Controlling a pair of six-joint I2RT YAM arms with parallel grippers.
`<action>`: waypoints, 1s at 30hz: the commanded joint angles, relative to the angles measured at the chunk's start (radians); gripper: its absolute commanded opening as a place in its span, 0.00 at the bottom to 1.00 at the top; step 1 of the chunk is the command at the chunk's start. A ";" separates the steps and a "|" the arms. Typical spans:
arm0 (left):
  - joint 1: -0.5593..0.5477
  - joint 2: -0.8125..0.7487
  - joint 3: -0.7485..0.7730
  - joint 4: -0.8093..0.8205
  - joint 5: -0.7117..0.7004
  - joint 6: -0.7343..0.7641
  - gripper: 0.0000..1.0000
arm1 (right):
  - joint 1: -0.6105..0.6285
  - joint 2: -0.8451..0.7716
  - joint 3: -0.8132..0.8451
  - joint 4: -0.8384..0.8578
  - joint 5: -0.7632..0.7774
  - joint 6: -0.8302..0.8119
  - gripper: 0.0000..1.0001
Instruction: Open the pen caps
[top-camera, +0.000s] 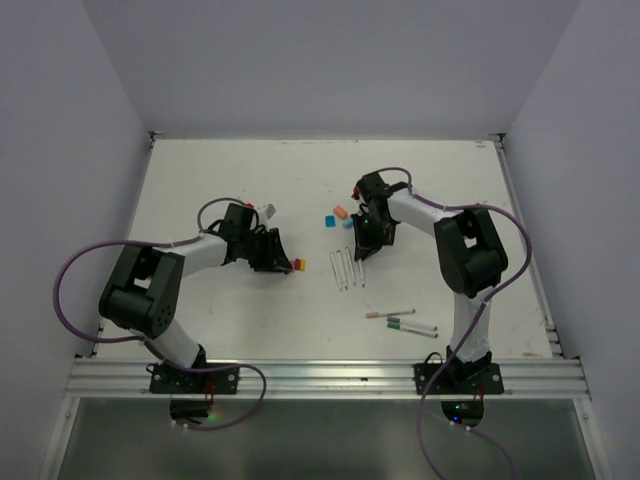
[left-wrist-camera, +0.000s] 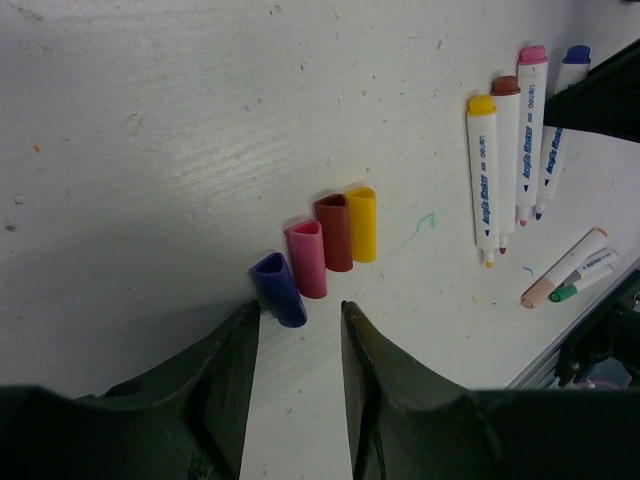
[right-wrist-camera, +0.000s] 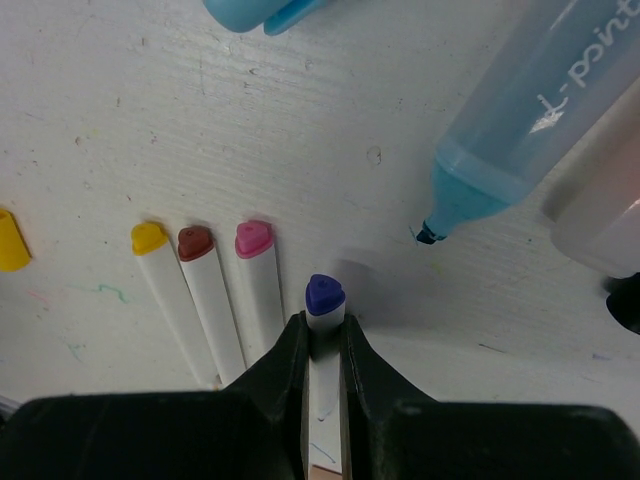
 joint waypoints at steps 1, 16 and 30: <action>0.002 -0.004 -0.017 -0.005 -0.059 0.018 0.42 | 0.000 0.017 0.042 0.023 0.034 -0.002 0.00; 0.004 -0.088 0.026 -0.100 -0.125 0.046 0.66 | 0.013 -0.027 0.070 0.012 0.035 0.004 0.29; 0.014 -0.360 0.129 -0.228 -0.274 -0.055 1.00 | -0.001 -0.438 0.057 -0.189 0.248 0.151 0.99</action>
